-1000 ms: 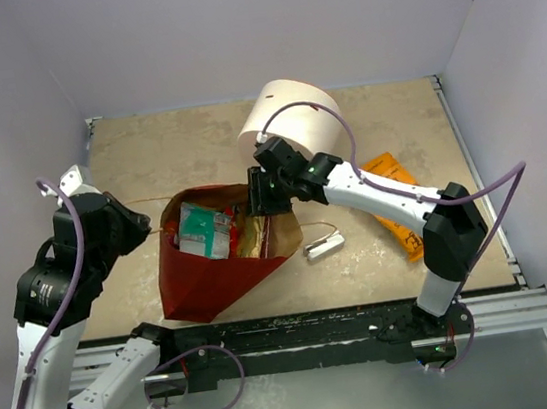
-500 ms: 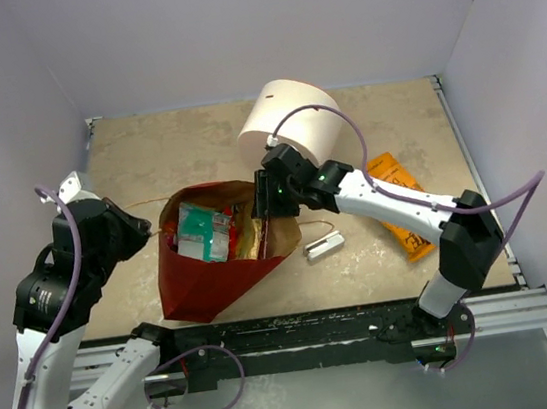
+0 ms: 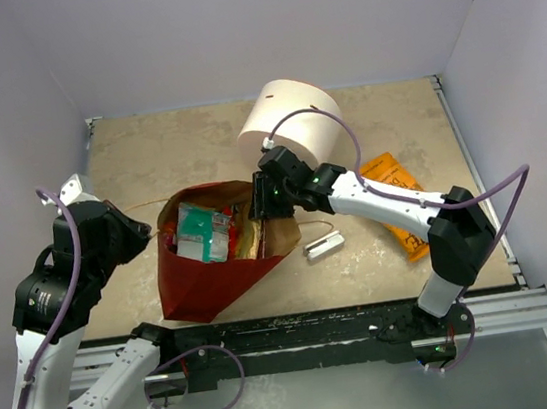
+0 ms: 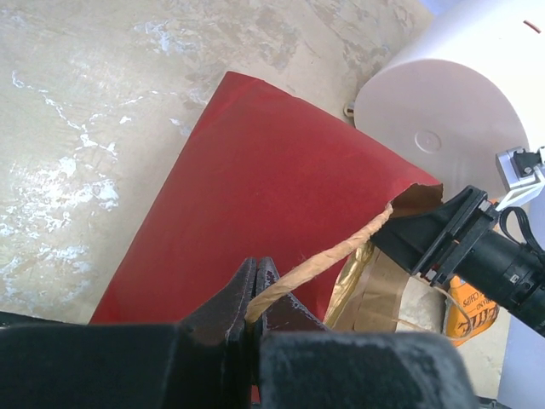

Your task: Take the snacks out of the paper bag

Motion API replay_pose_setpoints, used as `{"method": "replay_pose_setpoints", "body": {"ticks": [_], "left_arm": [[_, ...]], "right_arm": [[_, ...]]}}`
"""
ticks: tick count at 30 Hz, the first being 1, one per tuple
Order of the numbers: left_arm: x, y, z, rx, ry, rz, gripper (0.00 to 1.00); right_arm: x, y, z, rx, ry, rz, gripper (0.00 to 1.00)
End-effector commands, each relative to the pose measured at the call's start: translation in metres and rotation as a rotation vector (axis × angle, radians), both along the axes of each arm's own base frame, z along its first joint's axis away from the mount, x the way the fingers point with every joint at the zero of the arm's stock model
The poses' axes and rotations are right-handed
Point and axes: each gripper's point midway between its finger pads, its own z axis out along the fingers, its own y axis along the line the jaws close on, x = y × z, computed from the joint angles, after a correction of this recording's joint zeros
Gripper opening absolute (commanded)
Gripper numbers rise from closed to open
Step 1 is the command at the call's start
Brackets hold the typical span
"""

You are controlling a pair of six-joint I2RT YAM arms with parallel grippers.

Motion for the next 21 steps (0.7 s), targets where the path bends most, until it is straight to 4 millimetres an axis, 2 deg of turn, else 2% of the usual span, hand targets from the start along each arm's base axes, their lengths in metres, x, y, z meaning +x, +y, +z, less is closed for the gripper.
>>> {"method": "replay_pose_setpoints", "body": {"ticks": [1, 3, 5, 9, 13, 16, 21], "left_arm": [[-0.004, -0.002, 0.003, -0.013, 0.003, -0.013, 0.00], [-0.006, -0.003, 0.002, -0.022, 0.011, -0.019, 0.00], [-0.008, -0.004, 0.000, -0.027, 0.016, -0.022, 0.00], [-0.011, -0.003, -0.002, -0.024, 0.018, -0.022, 0.00], [-0.013, -0.004, -0.002, -0.033, 0.018, -0.030, 0.00], [-0.016, -0.003, -0.003, -0.038, 0.020, -0.029, 0.00], [-0.024, -0.004, -0.005, -0.059, 0.024, -0.028, 0.00]], "right_arm": [[0.008, 0.022, 0.029, 0.121, -0.044, 0.005, 0.44], [0.008, 0.025, 0.032, 0.139, -0.046, 0.005, 0.36], [0.010, 0.027, 0.036, 0.142, -0.058, 0.001, 0.34], [0.010, 0.030, 0.040, 0.149, -0.070, 0.000, 0.37], [0.007, 0.035, 0.023, 0.146, -0.026, -0.009, 0.43], [0.007, 0.041, 0.015, 0.135, -0.015, -0.026, 0.42], [0.004, 0.061, 0.016, 0.141, -0.012, -0.015, 0.40]]}}
